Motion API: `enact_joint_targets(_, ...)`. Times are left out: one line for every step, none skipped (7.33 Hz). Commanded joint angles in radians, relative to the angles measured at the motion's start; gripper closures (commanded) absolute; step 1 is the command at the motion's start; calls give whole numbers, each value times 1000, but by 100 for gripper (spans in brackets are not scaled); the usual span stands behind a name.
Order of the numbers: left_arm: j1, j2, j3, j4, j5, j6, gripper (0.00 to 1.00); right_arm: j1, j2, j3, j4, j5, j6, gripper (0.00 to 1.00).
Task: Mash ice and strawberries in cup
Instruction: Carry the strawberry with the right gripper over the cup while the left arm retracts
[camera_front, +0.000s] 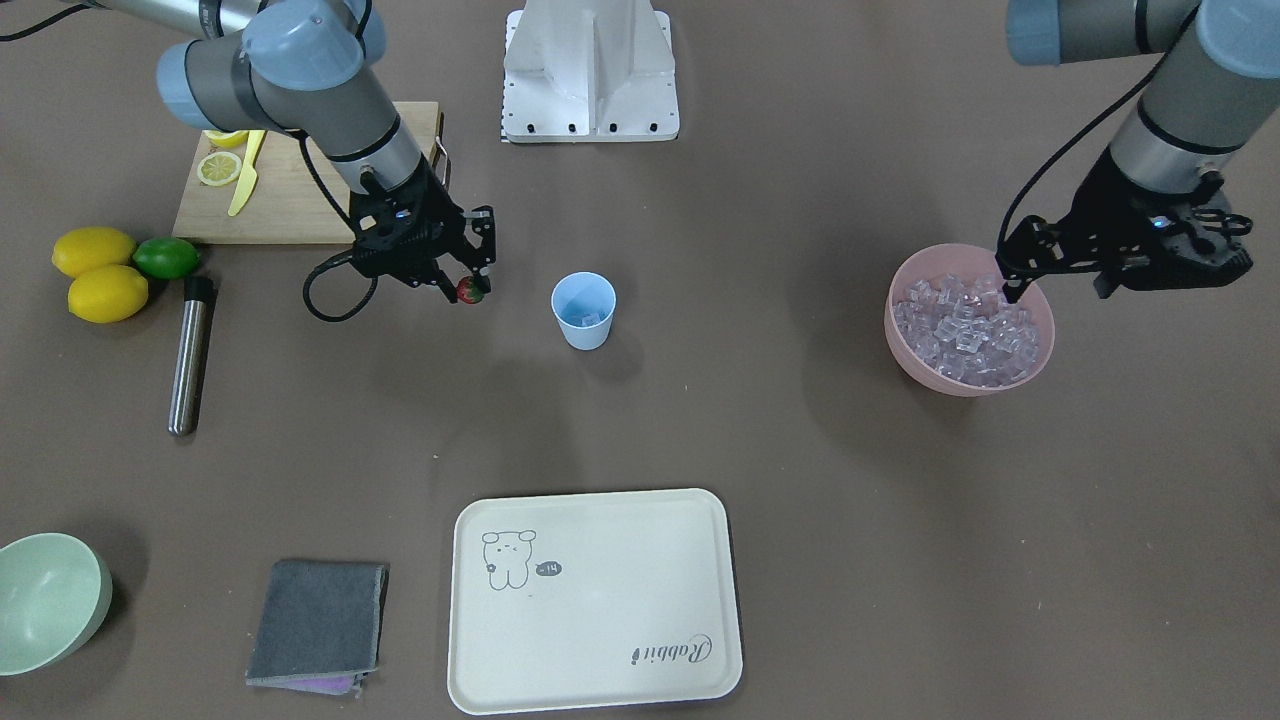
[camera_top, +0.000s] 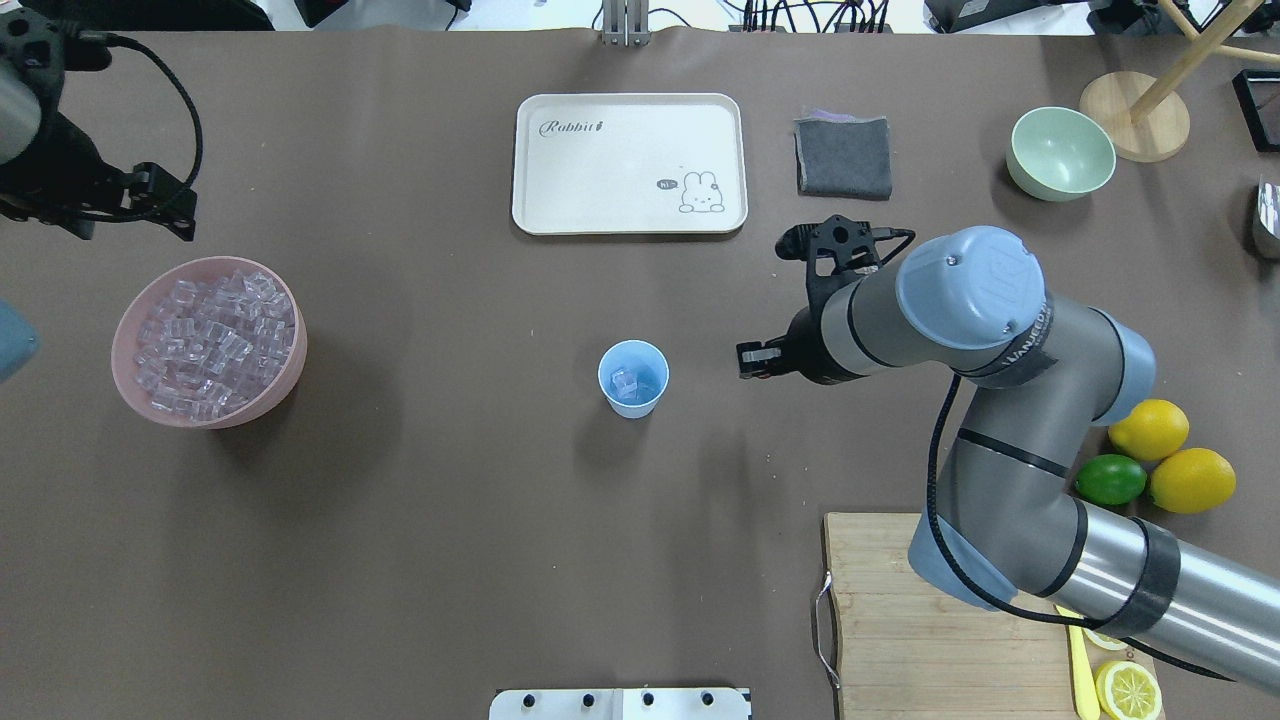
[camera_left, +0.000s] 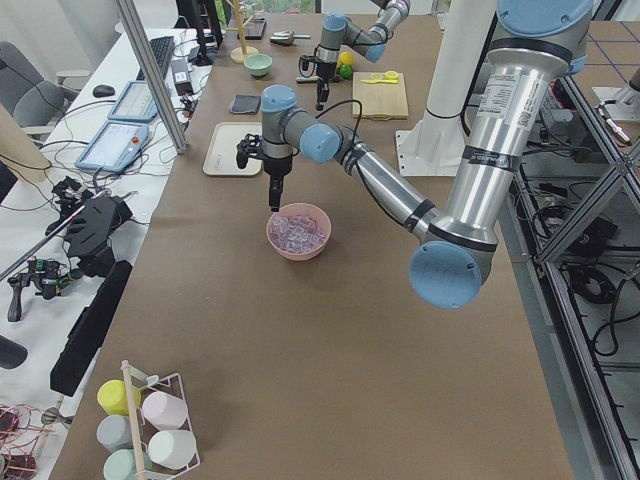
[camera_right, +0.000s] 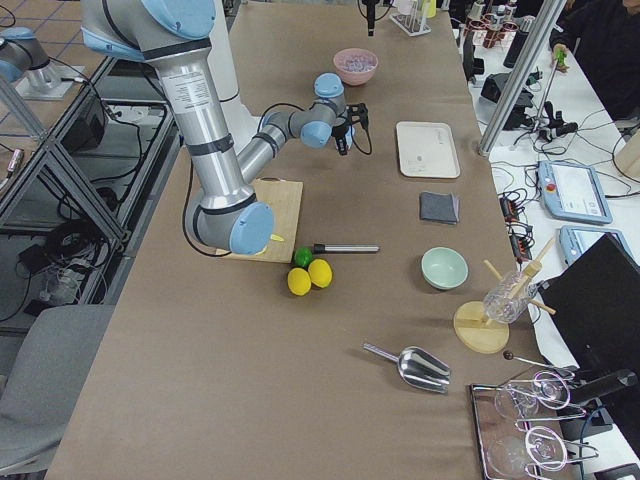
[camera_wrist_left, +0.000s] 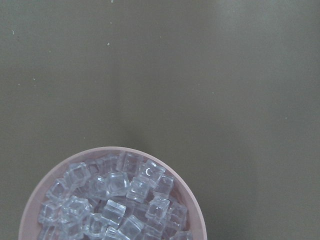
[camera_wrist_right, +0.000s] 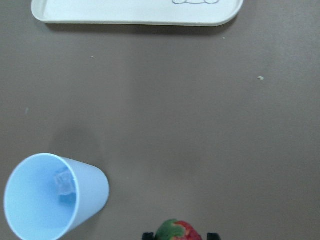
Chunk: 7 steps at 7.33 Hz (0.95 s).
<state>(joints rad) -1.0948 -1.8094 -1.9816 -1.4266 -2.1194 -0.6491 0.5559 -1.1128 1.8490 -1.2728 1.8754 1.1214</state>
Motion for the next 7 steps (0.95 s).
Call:
enact_joint_targets(-85, 57, 1, 5, -5, 142, 2, -78, 129, -23, -95, -84, 52, 100)
enact_joint_targets(-89, 70, 1, 2, -5, 149, 2, -96, 192, -80, -97, -99, 64, 100)
enact_joint_targets(-89, 73, 1, 0, -5, 149, 2, -108, 214, -111, -95, -110, 92, 100)
enact_joint_targets(-89, 74, 3, 0, -5, 147, 2, -113, 211, -109, -94, -113, 92, 100)
enact_joint_targets(-89, 84, 0, -3, -5, 147, 2, -114, 214, -120, -94, -117, 90, 100)
enact_joint_targets(-89, 88, -5, -3, -5, 147, 2, -113, 220, -129, -91, -128, 84, 100)
enact_joint_targets(-89, 93, -6, -5, -5, 147, 2, -113, 222, -140, -88, -137, 80, 100)
